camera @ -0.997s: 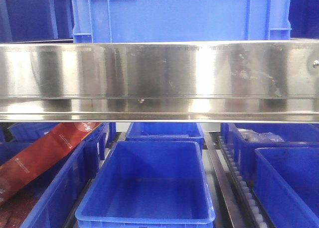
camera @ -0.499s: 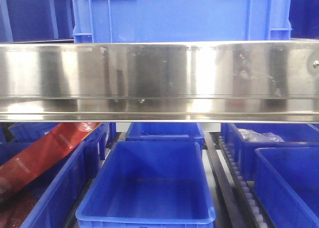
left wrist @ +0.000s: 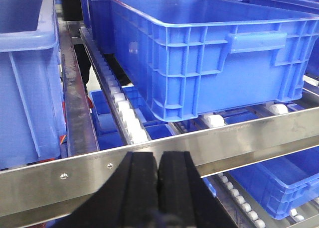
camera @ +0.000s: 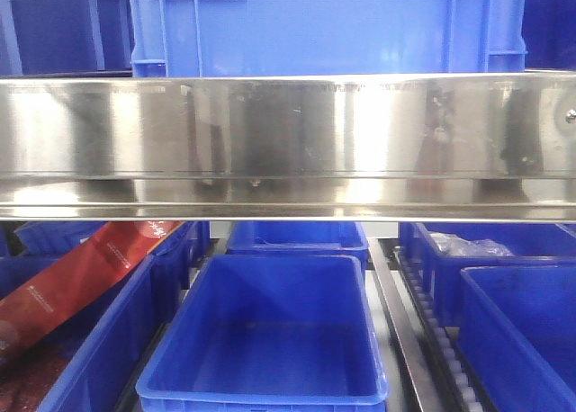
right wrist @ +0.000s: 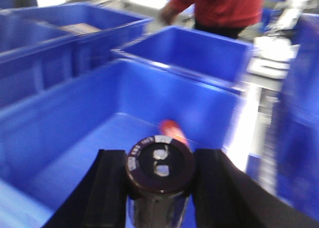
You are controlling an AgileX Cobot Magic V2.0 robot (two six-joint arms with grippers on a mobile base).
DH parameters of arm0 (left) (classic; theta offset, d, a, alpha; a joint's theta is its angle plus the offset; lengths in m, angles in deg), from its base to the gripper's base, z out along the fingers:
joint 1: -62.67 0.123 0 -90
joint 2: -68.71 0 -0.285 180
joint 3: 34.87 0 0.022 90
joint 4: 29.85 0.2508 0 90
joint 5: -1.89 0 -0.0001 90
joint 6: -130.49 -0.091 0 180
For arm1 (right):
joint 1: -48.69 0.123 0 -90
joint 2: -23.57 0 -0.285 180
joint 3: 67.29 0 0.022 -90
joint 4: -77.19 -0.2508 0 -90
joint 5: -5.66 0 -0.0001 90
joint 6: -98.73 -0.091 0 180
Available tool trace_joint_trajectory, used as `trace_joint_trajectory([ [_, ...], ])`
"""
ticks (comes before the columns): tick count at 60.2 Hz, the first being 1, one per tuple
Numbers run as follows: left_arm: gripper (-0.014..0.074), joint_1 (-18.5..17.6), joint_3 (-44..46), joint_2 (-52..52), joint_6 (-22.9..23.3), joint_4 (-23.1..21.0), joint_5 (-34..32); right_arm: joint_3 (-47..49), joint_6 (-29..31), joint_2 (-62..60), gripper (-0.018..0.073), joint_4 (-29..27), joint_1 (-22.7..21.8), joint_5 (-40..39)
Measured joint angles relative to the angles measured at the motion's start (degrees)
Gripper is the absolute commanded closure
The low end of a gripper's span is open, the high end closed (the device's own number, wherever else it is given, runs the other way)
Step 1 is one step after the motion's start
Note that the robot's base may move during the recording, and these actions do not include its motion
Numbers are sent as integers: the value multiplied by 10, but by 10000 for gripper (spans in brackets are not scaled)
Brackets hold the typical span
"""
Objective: Place cylindrical capacitor in blue bin on shelf
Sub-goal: 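Lower the maroon capacitor into a blue bin and open right gripper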
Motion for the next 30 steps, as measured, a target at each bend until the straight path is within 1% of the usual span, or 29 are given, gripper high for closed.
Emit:
trace_joint_trajectory([
  [5, 707, 0, 0, 0, 0, 0, 0, 69, 1, 67, 721, -1, 6, 27],
  [11, 707, 0, 0, 0, 0, 0, 0, 122, 1, 149, 721, -1, 7, 53],
  [23, 707, 0, 0, 0, 0, 1, 0, 150, 1, 257, 717, -1, 7, 75],
  [25, 707, 0, 0, 0, 0, 1, 0, 150, 1, 269, 697, -1, 7, 78],
  [27, 707, 0, 0, 0, 0, 1, 0, 150, 1, 278, 646, -1, 7, 82],
  [30, 707, 0, 0, 0, 0, 1, 0, 150, 1, 291, 510, -1, 7, 87],
])
